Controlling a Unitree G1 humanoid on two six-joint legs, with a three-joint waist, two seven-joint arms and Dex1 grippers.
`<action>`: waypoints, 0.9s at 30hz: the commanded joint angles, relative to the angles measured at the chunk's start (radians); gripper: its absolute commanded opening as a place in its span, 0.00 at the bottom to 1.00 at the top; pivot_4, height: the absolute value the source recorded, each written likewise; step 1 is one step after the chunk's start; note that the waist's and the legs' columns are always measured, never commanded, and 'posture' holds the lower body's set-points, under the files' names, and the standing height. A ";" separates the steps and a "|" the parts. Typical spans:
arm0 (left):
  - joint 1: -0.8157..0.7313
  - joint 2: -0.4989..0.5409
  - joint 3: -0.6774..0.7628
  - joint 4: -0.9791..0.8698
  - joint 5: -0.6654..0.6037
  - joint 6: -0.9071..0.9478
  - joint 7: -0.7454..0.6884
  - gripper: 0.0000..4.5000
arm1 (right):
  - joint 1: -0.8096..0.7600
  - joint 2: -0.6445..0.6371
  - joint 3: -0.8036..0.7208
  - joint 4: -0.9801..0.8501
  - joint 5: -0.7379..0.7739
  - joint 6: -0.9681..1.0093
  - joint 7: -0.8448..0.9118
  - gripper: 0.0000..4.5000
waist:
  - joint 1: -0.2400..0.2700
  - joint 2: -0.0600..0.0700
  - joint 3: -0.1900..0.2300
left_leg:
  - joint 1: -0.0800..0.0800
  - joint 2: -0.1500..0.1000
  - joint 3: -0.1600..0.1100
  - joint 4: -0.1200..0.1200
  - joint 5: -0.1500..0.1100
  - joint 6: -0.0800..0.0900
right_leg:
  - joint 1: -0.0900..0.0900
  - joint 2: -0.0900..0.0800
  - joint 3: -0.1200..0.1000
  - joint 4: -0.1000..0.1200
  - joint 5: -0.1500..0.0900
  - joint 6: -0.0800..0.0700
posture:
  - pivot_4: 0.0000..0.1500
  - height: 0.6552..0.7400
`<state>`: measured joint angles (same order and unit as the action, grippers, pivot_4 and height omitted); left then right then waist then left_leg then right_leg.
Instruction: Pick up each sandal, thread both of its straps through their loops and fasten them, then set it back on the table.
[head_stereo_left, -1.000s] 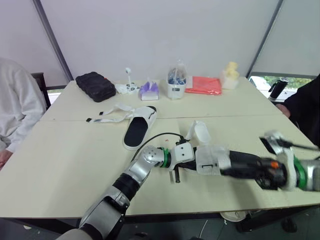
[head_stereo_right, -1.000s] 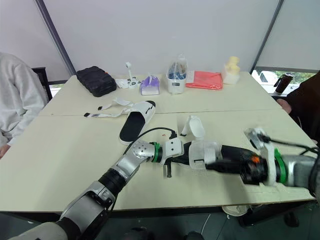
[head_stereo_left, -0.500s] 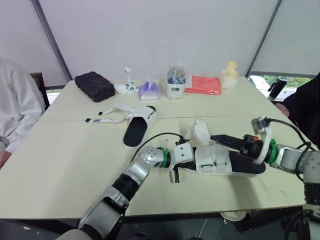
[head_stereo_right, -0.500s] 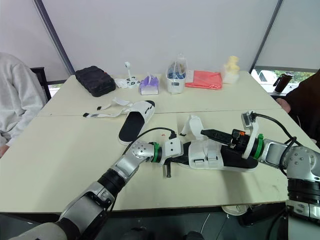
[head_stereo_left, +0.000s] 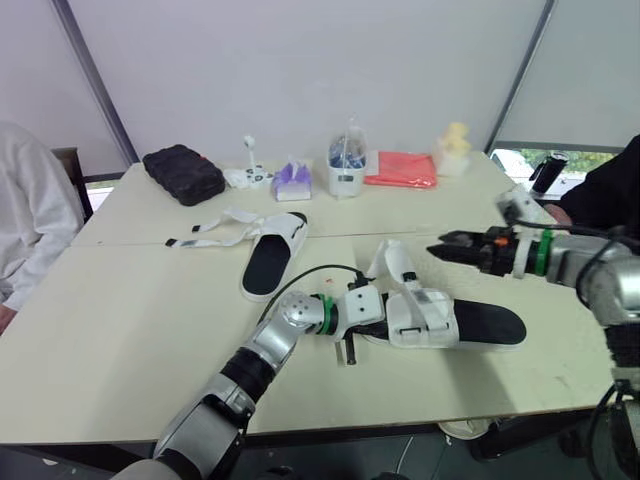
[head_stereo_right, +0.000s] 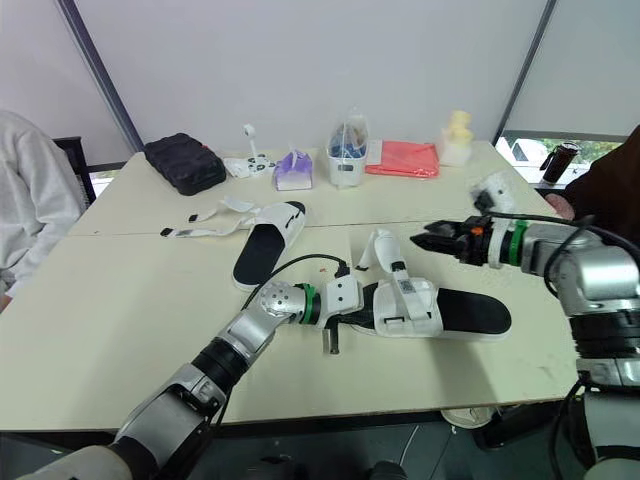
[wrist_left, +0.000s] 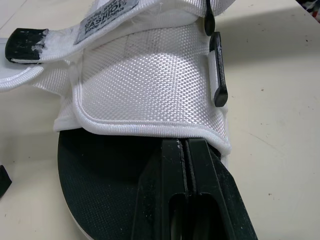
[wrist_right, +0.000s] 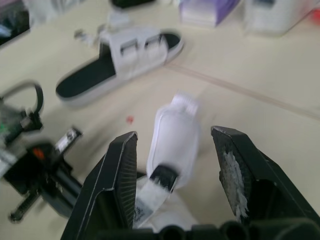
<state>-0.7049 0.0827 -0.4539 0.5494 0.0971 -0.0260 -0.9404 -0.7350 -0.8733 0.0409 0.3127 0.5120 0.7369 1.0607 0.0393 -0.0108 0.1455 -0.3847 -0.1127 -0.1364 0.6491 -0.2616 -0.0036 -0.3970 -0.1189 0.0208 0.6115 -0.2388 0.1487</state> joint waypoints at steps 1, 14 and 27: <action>0.031 0.006 -0.040 0.087 0.058 0.054 0.020 0.00 | -0.082 0.015 0.056 0.110 -0.081 -0.038 0.068 0.56 | 0.003 0.000 0.000 | 0.000 0.000 -0.001 0.000 0.000 0.000 | 0.000 0.000 0.000 0.000 0.000 0.000 | 1.00 1.00; 0.039 0.002 -0.035 0.076 0.054 0.059 0.036 0.00 | -0.099 0.047 0.107 0.189 -0.168 0.007 0.201 0.56 | 0.002 0.000 0.000 | -0.002 -0.002 -0.003 -0.001 0.000 0.000 | -0.001 -0.001 0.000 0.000 0.000 0.000 | 1.00 1.00; 0.040 0.001 -0.036 0.078 0.054 0.061 0.037 0.00 | -0.078 0.069 0.073 0.158 -0.165 0.037 0.216 0.02 | 0.003 0.000 0.000 | -0.002 -0.002 -0.003 0.000 0.000 0.000 | -0.002 -0.001 0.000 0.000 0.000 0.000 | 1.00 1.00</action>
<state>-0.7008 0.0709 -0.4538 0.5499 0.0972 -0.0246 -0.9195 -0.8040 -0.7934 0.1469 0.4975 0.3390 0.7750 1.2689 0.0420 -0.0104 0.1456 -0.3870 -0.1146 -0.1390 0.6486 -0.2617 -0.0037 -0.3988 -0.1198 0.0207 0.6116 -0.2387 0.1484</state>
